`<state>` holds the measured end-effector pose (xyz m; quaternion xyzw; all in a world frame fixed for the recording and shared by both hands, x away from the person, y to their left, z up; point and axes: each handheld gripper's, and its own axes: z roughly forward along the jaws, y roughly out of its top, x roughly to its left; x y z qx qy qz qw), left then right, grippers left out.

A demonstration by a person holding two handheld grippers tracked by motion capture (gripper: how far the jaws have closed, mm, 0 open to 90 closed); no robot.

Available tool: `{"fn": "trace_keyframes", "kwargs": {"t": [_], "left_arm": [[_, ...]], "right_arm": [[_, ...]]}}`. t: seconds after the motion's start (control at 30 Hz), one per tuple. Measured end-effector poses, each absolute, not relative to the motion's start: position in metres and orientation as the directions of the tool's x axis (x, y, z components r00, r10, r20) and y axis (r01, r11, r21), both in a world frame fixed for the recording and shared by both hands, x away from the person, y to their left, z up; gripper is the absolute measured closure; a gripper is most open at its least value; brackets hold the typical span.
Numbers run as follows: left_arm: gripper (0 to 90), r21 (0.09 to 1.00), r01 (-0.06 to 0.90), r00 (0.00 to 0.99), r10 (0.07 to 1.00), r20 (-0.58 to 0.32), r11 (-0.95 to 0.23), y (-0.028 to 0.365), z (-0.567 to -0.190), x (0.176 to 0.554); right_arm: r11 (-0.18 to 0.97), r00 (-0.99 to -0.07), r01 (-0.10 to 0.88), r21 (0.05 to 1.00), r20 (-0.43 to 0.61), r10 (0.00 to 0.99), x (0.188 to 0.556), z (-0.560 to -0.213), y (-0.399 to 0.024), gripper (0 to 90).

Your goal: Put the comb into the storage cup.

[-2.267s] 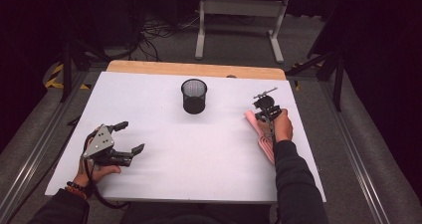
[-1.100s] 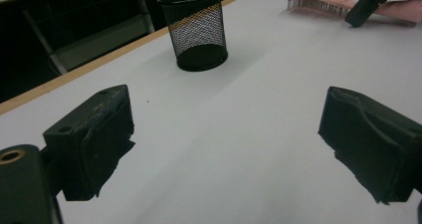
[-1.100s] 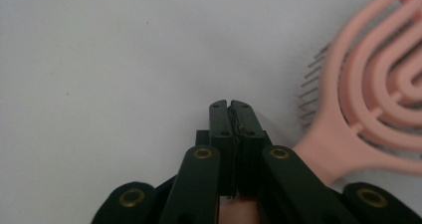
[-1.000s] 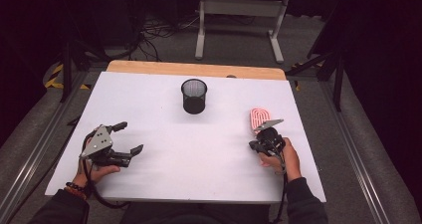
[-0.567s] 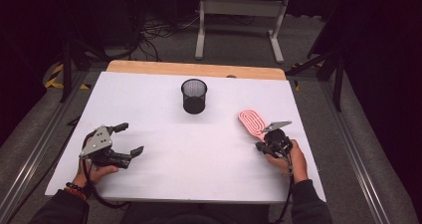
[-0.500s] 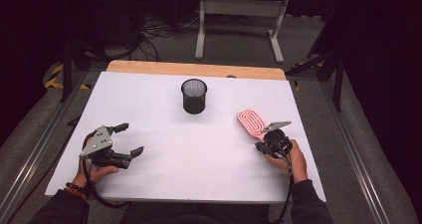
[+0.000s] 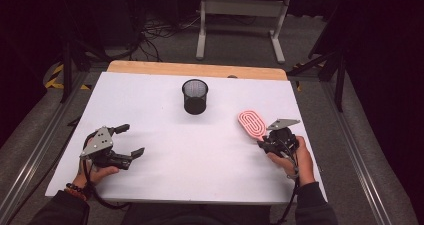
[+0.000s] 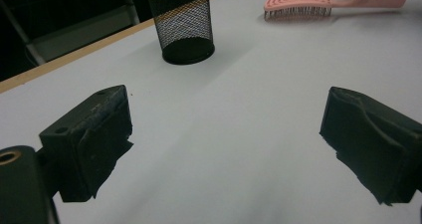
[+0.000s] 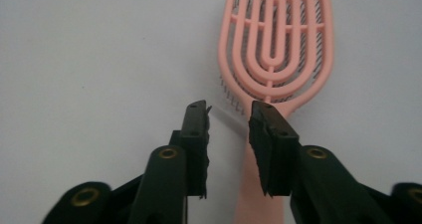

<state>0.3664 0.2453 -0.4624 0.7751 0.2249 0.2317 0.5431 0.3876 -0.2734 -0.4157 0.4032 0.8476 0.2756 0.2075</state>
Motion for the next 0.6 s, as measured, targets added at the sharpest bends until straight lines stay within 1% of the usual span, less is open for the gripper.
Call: {"fn": "trace_keyframes", "kwargs": {"t": [0.1,0.2,0.23,0.33,0.37,0.4,0.47,0.53,0.57,0.6], "left_arm": [[6.6,0.946,0.100,0.795,0.596,0.110,-0.308,0.245,-0.462,0.366],[6.8,0.942,0.107,0.809,0.578,0.104,-0.319,0.244,-0.463,0.367],[6.7,0.940,0.108,0.812,0.574,0.104,-0.324,0.243,-0.463,0.367],[6.6,0.938,0.109,0.815,0.569,0.105,-0.329,0.241,-0.464,0.367],[6.5,0.938,0.109,0.816,0.569,0.105,-0.329,0.241,-0.464,0.367],[6.5,0.938,0.110,0.816,0.569,0.104,-0.329,0.241,-0.464,0.367],[6.5,0.937,0.111,0.815,0.569,0.105,-0.331,0.242,-0.465,0.367],[6.5,0.937,0.110,0.815,0.569,0.107,-0.332,0.242,-0.465,0.367],[6.5,0.937,0.110,0.816,0.568,0.105,-0.331,0.242,-0.465,0.367],[6.5,0.937,0.111,0.817,0.568,0.104,-0.331,0.242,-0.465,0.368]], "right_arm": [[0.530,-0.568,0.582,0.616,-0.158,0.808,0.391,-0.414,-0.276,53.0],[0.540,-0.556,0.619,0.570,-0.168,0.814,0.399,-0.417,-0.277,37.9],[0.536,-0.549,0.636,0.555,-0.163,0.820,0.402,-0.419,-0.277,32.0],[0.522,-0.540,0.671,0.526,-0.135,0.831,0.413,-0.423,-0.277,22.4],[0.522,-0.539,0.693,0.496,-0.125,0.833,0.418,-0.425,-0.276,16.8],[0.521,-0.537,0.704,0.483,-0.119,0.835,0.421,-0.427,-0.276,15.0],[0.522,-0.540,0.726,0.447,-0.099,0.836,0.428,-0.431,-0.274,14.9],[0.527,-0.538,0.736,0.424,-0.106,0.836,0.433,-0.435,-0.273,15.6],[0.525,-0.537,0.741,0.419,-0.098,0.838,0.435,-0.437,-0.274,26.2],[0.519,-0.534,0.746,0.418,-0.091,0.840,0.436,-0.438,-0.274,31.3]]}}
